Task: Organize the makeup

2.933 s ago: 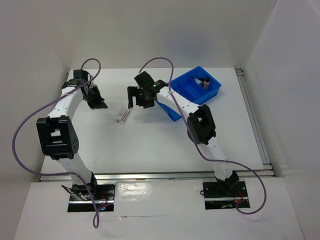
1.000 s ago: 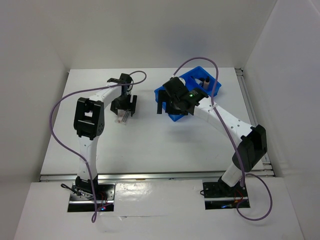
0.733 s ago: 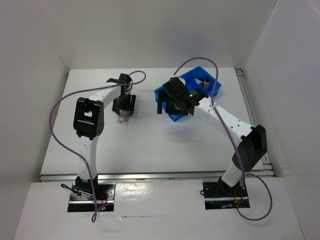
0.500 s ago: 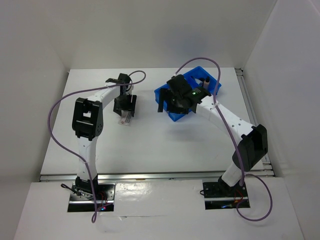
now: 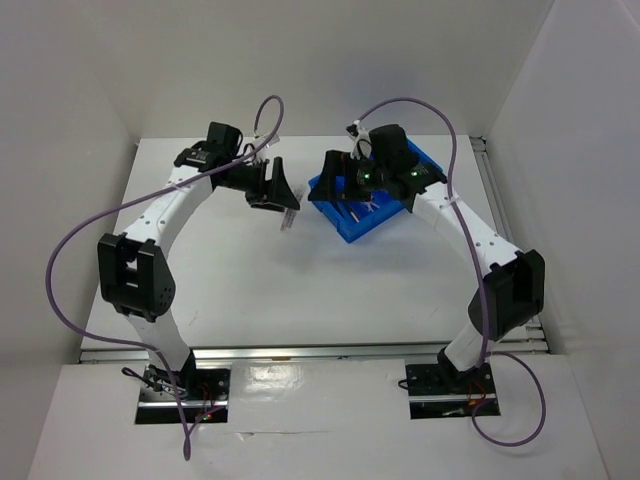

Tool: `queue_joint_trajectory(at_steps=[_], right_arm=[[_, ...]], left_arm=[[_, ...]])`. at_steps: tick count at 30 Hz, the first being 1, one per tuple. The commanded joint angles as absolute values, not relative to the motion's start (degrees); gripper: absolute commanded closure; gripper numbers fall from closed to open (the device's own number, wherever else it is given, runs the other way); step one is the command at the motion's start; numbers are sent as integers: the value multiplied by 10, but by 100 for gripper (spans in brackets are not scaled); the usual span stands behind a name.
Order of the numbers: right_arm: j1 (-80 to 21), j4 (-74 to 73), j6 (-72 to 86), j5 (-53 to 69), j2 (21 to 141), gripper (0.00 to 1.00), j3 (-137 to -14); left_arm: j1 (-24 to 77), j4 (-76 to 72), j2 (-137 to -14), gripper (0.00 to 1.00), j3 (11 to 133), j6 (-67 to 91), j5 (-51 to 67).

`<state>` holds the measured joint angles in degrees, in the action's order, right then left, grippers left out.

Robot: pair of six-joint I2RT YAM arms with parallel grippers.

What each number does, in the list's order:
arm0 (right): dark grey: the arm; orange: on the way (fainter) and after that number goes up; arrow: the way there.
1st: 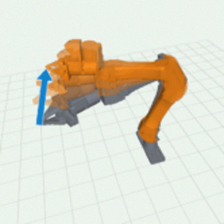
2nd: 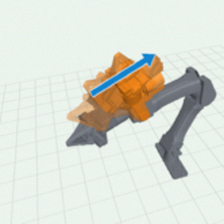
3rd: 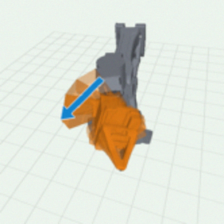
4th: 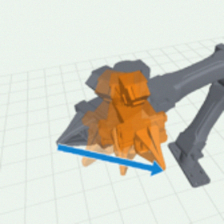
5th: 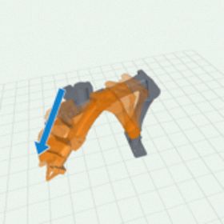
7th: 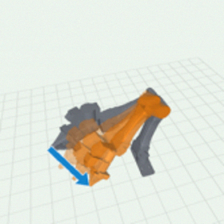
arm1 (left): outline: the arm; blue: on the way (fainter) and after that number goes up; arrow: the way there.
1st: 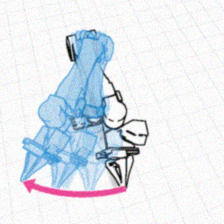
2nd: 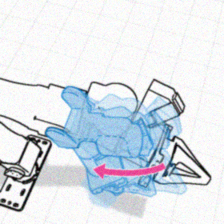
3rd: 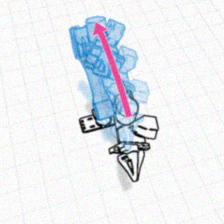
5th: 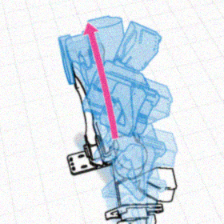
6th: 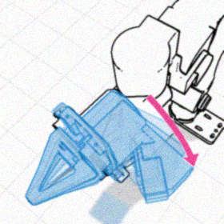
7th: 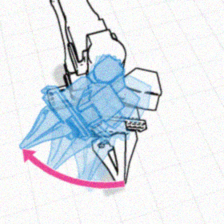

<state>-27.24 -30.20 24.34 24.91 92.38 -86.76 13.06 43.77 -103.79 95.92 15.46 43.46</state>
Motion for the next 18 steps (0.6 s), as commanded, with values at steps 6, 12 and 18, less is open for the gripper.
queue_joint_trajectory(at_steps=[6, 12, 18], right_arm=[[-207, -135, 266, 452, 875, 1, -866], [-181, -81, 283, 551, 875, 2, -860], [-163, -44, 296, 617, 875, 1, -854]], left_arm=[[134, 346, -990, 73, 916, 196, 650], [134, 274, -990, 77, 938, 251, 723], [128, 206, -990, 78, 933, 316, 763]])
